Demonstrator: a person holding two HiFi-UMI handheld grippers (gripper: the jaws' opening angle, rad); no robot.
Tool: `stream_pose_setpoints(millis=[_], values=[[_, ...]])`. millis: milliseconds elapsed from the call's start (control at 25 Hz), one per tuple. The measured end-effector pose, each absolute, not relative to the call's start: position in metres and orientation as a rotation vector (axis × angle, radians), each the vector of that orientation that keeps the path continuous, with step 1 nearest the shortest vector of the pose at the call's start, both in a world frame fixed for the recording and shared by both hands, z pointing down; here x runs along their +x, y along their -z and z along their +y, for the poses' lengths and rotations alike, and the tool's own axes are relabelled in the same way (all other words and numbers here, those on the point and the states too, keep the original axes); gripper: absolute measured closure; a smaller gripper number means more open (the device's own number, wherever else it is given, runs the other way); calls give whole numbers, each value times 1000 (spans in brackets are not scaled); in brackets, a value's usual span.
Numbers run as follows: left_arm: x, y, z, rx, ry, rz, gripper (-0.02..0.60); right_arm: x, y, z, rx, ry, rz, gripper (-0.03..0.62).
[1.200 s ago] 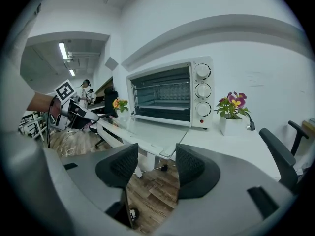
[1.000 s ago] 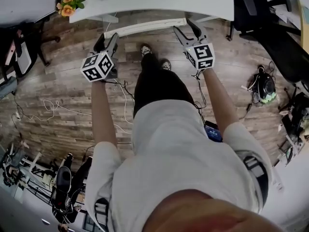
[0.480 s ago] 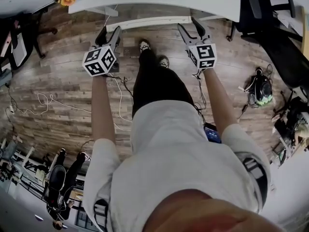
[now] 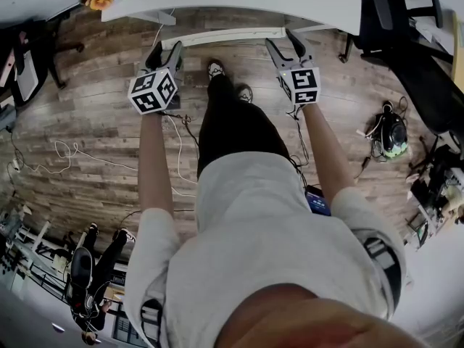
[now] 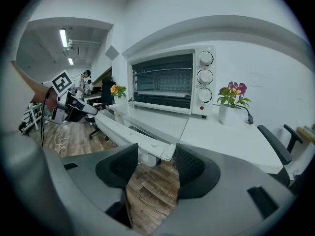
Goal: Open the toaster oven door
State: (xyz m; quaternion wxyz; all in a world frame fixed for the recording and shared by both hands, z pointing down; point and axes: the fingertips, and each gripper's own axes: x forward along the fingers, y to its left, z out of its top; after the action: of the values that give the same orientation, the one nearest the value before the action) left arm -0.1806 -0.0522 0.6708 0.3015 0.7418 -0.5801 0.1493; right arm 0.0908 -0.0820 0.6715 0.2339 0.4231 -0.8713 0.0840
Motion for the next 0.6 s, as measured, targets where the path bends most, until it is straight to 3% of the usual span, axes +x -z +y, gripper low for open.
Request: stream_pose_setpoints(millis=[600], values=[[-183,-695,-57,1930,-463,-1513,339,88,-696,-87,1150,-267,-2320,356]])
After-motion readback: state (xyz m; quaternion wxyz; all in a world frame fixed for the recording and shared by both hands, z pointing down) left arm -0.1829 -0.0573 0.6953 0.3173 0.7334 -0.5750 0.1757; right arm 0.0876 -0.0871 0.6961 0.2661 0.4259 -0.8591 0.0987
